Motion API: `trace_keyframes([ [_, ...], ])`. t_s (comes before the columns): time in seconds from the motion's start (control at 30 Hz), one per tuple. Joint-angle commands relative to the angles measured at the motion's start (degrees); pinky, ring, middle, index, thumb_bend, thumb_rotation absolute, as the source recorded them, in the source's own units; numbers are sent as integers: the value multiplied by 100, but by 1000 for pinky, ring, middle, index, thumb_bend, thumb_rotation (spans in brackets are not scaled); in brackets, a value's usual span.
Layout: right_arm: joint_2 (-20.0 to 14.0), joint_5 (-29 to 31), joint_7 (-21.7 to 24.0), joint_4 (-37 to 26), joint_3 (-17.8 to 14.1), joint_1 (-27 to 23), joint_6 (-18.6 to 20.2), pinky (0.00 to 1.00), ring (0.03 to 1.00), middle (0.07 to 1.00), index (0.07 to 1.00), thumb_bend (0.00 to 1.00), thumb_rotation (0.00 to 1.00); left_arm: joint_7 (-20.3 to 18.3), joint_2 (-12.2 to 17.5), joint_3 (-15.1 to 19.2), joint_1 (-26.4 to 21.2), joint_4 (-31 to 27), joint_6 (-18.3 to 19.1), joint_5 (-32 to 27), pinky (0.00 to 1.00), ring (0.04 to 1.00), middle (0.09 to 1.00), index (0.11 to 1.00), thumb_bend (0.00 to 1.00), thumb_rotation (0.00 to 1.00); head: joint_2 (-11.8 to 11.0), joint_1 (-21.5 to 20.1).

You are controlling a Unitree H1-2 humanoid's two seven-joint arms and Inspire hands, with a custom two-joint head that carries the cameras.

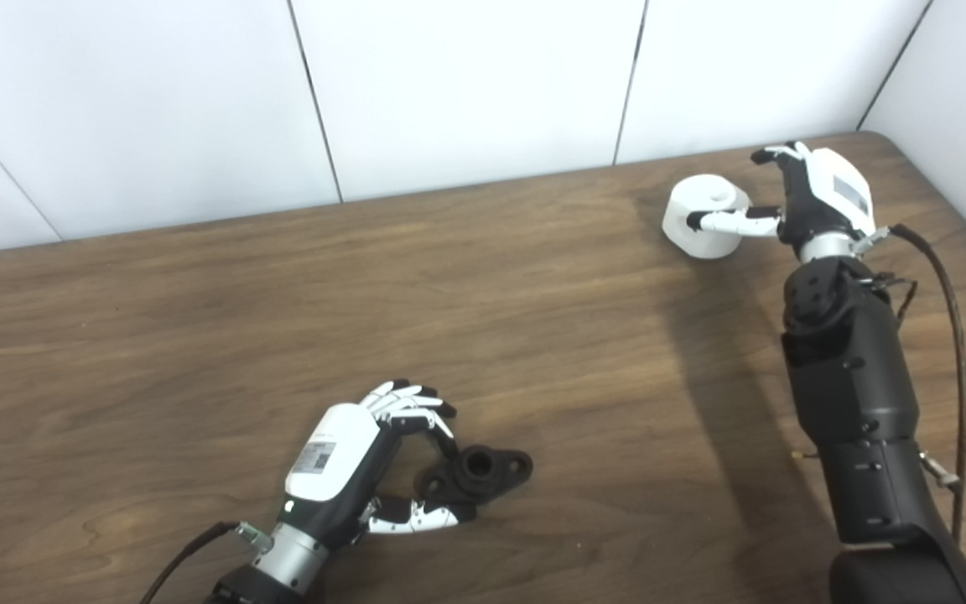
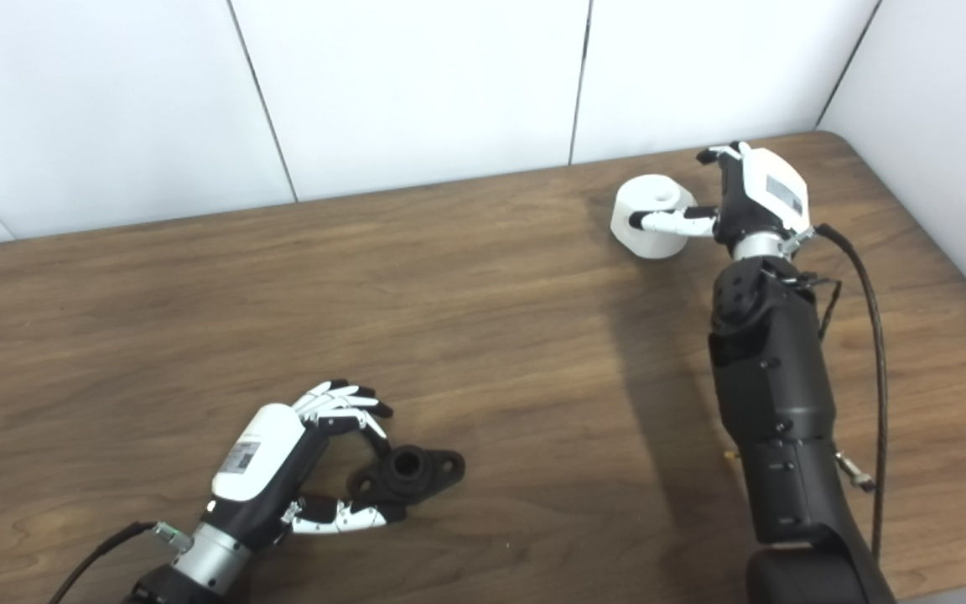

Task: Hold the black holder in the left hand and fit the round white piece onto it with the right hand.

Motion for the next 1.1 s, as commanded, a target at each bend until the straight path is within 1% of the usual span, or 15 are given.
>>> trace_keyframes([
  [0.0,-92,-119,-154,-48,-37,-272,1,803,950,948,795,957,456,-22,62,-13,5,-75,16,89,902,836,749,487,522,54,7,6],
  [0.4,-112,-84,-162,21,-8,-259,0,812,947,939,776,941,417,-10,50,-41,-31,-25,18,138,904,835,749,486,522,54,-11,70],
  [0.8,-136,-113,-165,50,67,-249,0,795,936,920,727,933,397,-11,32,-52,-34,-5,39,132,902,835,749,486,522,55,-18,88],
  [1.07,-154,-121,-153,42,113,-241,0,813,940,922,713,922,394,17,38,-50,-39,13,17,149,898,831,749,486,522,56,-21,40],
])
